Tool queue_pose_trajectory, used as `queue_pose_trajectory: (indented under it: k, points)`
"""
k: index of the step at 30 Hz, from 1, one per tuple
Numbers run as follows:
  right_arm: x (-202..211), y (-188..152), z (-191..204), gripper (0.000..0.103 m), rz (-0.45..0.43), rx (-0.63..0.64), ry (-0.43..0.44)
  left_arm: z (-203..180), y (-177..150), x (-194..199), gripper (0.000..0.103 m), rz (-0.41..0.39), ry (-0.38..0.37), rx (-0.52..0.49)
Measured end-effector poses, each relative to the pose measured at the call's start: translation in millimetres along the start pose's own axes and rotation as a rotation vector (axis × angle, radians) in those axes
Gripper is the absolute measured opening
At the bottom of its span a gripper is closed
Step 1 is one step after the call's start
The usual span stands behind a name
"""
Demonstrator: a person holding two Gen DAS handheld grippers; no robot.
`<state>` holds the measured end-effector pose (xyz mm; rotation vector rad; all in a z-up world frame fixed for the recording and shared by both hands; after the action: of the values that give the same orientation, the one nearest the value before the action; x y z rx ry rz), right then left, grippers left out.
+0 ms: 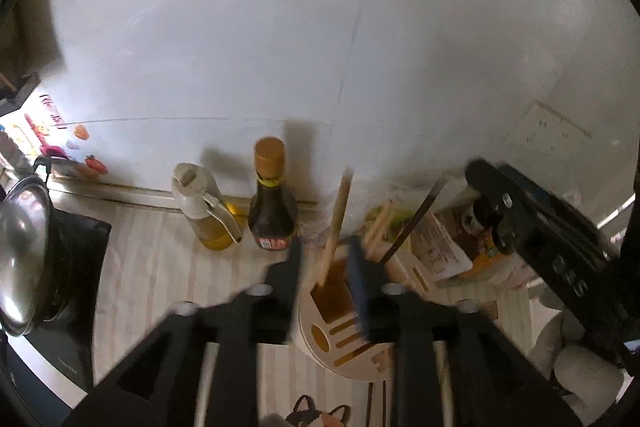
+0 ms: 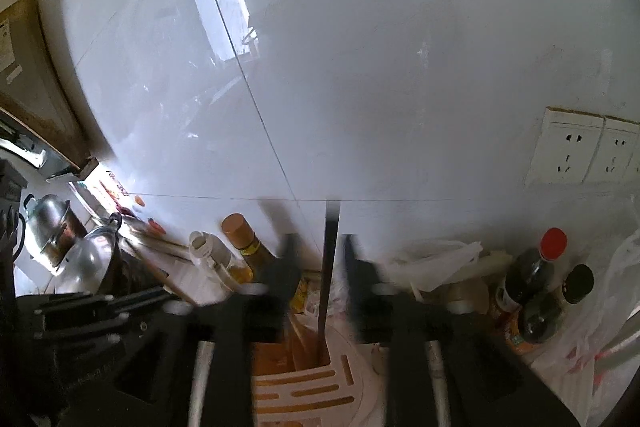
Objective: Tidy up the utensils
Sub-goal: 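Open both tools and return them over the remaining chopsticks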
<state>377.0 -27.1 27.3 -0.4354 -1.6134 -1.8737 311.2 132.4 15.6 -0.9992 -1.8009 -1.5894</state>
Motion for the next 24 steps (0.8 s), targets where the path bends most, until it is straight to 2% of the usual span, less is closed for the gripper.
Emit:
queue_pose_trajectory:
  k: [1, 2, 5, 7, 8, 12, 14, 18, 24]
  points:
    - [4, 0, -2, 0.051, -0.003, -0.007, -0.002, 1, 0, 3, 0.062, -0.011, 0.005, 0.005]
    - [9, -1, -5, 0.051, -0.007, -0.017, -0.004, 4, 1, 8, 0.079, -0.033, 0.014, 0.013]
    - [23, -6, -16, 0.052, -0.007, -0.048, -0.029, 13, -4, 23, 0.084, -0.094, 0.033, 0.021]
    - [33, -14, -24, 0.060, -0.003, -0.072, -0.056, 18, -10, 27, 0.101, -0.115, 0.038, 0.024]
    - [39, -20, -28, 0.066, 0.000, -0.085, -0.070, 21, -14, 29, 0.103, -0.126, 0.039, 0.027]
    - [61, -50, -40, 0.085, 0.010, -0.133, -0.121, 28, -39, 28, 0.103, -0.132, 0.084, 0.014]
    - [72, -70, -43, 0.100, 0.018, -0.145, -0.164, 30, -53, 24, 0.103, -0.117, 0.079, 0.006]
    - [85, -109, -50, 0.101, 0.057, -0.168, -0.233, 26, -89, 13, 0.103, -0.070, 0.073, -0.038]
    - [93, -178, -67, 0.101, 0.165, -0.233, -0.331, 14, -145, -13, 0.103, 0.020, 0.062, -0.101]
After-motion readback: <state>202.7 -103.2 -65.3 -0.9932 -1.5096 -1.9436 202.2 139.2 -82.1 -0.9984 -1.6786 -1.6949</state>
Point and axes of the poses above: each gripper's, at about its wrist camera, not at the fingertips, and x roughly against the way its jaws point, z to its left, y to its top, the point moved 2 cm from there along -x, roughly the way its jaws point, and after that the axes turned 2 degrees about -z, right-handed, at the moved point
